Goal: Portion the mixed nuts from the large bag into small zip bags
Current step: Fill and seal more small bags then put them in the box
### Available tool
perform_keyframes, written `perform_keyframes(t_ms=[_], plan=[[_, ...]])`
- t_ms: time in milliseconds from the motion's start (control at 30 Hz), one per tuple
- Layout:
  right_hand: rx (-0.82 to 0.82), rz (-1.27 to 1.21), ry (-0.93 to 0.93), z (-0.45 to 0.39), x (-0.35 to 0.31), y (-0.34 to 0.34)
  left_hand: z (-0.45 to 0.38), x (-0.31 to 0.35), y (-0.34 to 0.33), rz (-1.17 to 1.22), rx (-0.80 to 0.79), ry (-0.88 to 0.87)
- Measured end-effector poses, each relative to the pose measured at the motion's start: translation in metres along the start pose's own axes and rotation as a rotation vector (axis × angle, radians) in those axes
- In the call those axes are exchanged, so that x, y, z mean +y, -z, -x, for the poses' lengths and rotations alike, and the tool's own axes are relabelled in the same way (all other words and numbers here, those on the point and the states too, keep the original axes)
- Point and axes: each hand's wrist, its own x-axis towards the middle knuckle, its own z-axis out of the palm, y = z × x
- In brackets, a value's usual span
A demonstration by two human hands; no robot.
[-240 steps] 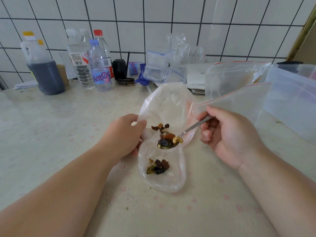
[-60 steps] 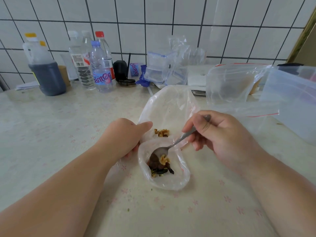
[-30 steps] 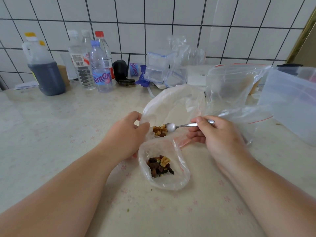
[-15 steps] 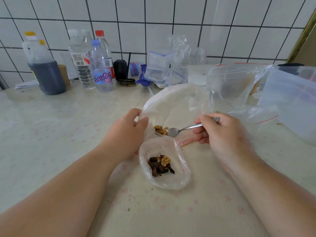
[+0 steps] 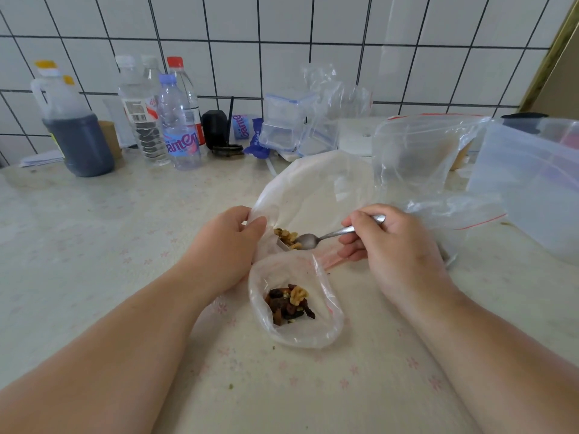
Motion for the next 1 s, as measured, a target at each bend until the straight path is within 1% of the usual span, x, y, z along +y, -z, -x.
perform_keyframes(t_ms=[100, 267, 367, 500, 567, 667, 867, 1000], plan=[[0.018, 0.001, -0.031, 0.001, -0.001, 0.002, 0.001, 0.001, -0.001, -0.027, -0.002, -0.004], [-0.005, -0.268, -0.291, 0.000, 0.004, -0.010, 0.003, 0.000, 0.000, -0.048, -0.048, -0.040], [0.017, -0.371, -0.348, -0.001, 0.003, -0.012, 0.004, 0.000, 0.002, -0.026, -0.045, -0.024], [0.069, -0.468, -0.358, -0.004, -0.001, -0.004, 0.004, 0.001, 0.004, 0.022, -0.037, 0.018], [0.061, -0.515, -0.381, -0.005, -0.003, -0.001, 0.004, 0.002, 0.006, 0.049, -0.035, 0.043], [0.053, -0.578, -0.402, -0.006, -0.006, 0.002, 0.005, 0.001, 0.008, 0.150, -0.071, 0.097], [-0.028, -0.663, -0.395, -0.006, -0.018, 0.015, 0.006, 0.007, 0.013, 0.147, -0.084, 0.189], [-0.102, -0.711, -0.343, -0.005, -0.027, 0.023, 0.006, 0.006, 0.015, 0.118, -0.103, 0.186]])
